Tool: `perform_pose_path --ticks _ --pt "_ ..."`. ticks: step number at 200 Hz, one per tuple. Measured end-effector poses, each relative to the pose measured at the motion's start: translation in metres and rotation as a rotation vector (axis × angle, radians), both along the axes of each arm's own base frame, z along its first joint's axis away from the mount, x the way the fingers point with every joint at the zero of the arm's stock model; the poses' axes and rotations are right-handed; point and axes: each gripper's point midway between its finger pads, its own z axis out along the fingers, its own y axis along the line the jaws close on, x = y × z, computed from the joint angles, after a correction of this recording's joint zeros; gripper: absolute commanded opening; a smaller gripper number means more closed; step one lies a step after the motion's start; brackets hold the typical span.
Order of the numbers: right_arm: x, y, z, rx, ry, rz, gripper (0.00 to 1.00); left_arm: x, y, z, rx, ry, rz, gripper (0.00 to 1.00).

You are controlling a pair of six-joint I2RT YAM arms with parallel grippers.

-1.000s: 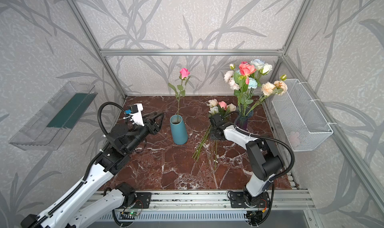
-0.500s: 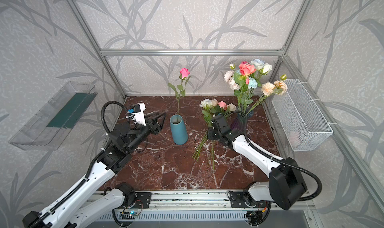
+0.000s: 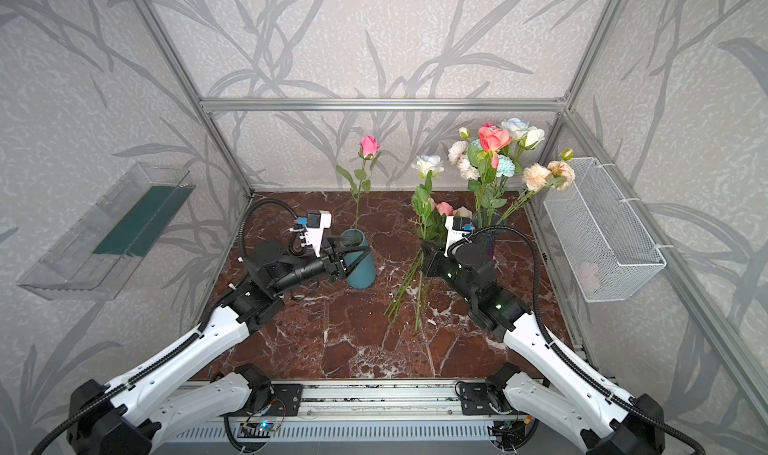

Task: Arrange the flowers into the vase
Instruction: 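Grasp the white rose stem with the left gripper above the right gripper, then lift the white rose with the left gripper while the right gripper releases and withdraws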

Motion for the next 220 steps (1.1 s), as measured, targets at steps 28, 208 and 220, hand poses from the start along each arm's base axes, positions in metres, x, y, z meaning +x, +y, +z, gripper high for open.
perform_pose_path --ticks 28,208,220 --pt "-0.012 0.021 0.024 0.037 -0.091 0.063 0.02 -0.016 -0.023 -0.010 0.018 0.032 -0.118 0.68" --pt "-0.049 0.098 0.077 0.147 -0.251 0.255 0.44 -0.027 -0.034 -0.014 0.064 -0.001 -0.143 0.00" --pt "-0.052 0.094 0.082 0.149 -0.264 0.251 0.48 -0.024 -0.028 -0.012 0.080 -0.026 -0.106 0.00"
